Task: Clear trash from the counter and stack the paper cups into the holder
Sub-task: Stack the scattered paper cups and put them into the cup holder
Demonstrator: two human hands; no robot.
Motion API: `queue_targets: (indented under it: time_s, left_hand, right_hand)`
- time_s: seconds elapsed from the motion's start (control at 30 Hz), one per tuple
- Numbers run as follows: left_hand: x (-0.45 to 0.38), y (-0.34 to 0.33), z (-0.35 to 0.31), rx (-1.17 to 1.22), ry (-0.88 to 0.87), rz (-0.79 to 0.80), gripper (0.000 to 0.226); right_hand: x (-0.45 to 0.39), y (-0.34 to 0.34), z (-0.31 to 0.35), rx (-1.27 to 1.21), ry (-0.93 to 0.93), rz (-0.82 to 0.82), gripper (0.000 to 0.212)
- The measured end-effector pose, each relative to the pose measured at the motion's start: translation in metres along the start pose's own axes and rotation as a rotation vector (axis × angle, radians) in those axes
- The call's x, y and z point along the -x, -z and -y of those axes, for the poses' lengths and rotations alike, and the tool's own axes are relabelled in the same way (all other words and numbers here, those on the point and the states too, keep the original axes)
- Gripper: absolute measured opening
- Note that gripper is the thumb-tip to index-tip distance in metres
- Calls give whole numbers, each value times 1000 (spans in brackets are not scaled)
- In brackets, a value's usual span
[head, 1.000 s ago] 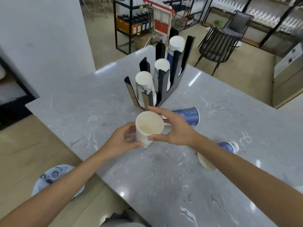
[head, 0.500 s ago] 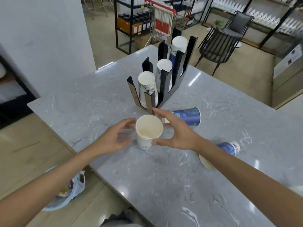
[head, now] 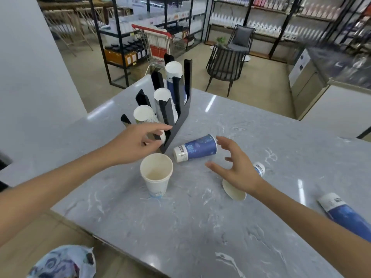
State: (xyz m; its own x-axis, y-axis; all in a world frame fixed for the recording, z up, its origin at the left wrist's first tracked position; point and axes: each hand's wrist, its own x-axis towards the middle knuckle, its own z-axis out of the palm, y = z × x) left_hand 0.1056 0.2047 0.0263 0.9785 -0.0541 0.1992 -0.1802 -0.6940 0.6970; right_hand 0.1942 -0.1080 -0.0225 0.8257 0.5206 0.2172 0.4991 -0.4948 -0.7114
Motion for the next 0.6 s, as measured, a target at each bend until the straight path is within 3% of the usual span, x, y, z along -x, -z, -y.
queue_targets:
  time_s: [0.23, 0.37, 0.5, 0.6]
  left_hand:
    - [-74, -45, -26, -150, -120, 193, 54]
    - [-111, -77, -22, -250, -121, 300, 63]
    - [-138, -105, -5, -444, -40, 423, 81]
    - [-150, -119, 10, -637, 14, 498, 97]
  right_hand:
    - [31, 20, -40, 7, -412, -319, 88]
    - [40, 19, -51, -175, -728, -433, 102]
    - [37, 11, -52, -451, -1090, -437, 118]
    - [35, 4, -51, -574, -1213, -388, 116]
